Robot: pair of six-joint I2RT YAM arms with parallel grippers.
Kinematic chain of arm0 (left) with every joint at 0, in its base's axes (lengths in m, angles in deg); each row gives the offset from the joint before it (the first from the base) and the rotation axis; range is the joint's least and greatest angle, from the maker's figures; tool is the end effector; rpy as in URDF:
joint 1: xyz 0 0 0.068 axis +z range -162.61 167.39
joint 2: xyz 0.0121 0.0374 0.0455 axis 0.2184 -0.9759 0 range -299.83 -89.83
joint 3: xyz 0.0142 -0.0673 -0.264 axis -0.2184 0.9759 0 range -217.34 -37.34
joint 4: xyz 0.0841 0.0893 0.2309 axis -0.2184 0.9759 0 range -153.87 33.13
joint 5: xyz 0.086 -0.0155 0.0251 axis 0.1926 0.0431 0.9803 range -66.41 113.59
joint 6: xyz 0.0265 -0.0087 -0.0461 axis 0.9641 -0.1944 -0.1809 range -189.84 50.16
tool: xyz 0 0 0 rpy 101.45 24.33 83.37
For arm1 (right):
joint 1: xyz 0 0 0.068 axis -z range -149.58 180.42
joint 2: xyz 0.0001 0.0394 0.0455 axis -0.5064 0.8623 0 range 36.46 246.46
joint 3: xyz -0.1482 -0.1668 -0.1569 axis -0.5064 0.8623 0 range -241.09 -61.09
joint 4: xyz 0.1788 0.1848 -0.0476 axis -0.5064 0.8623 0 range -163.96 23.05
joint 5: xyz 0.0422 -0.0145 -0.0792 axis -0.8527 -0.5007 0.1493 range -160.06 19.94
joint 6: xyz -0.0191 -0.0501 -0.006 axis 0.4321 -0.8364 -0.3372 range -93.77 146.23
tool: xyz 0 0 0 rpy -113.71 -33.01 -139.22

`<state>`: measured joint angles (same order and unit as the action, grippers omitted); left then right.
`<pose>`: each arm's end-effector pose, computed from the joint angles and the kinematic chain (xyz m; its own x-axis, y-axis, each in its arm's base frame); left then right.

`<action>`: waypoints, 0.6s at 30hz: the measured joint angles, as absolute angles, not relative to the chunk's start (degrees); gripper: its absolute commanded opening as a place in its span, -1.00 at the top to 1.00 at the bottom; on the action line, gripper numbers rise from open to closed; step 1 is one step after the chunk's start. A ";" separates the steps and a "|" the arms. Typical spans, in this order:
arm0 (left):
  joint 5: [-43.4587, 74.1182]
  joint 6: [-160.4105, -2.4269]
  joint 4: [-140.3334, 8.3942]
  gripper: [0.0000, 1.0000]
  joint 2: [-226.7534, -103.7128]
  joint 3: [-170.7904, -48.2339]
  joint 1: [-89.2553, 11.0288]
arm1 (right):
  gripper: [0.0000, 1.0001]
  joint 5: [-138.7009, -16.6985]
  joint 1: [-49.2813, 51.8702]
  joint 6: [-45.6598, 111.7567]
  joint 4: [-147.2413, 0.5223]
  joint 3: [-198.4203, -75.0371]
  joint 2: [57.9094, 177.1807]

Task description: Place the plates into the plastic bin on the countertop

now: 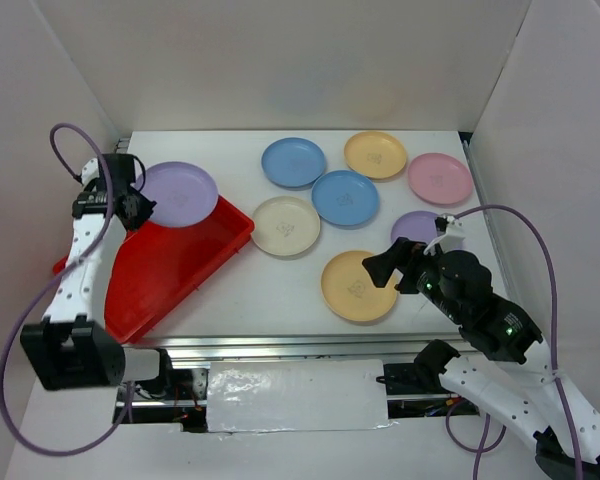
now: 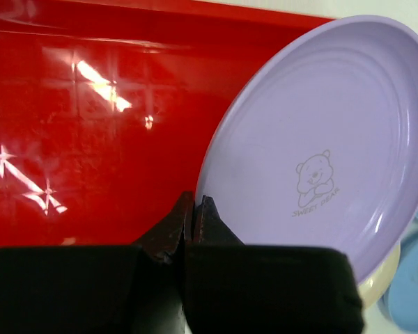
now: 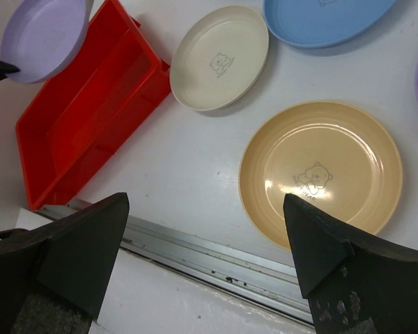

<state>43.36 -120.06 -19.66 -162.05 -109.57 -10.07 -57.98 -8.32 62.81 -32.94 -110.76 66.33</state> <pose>0.2607 0.0235 0.3501 -0.2275 -0.7340 -0.6399 -0.7170 0.5709 -0.4000 0.0849 0.0586 0.3450 -0.5007 0.3454 -0.7938 -0.2010 0.8455 0.4947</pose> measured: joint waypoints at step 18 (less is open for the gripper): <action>27.45 -114.66 -25.74 0.05 -177.07 -107.82 3.22 | -1.00 -60.52 -8.32 62.83 -36.44 -109.96 66.07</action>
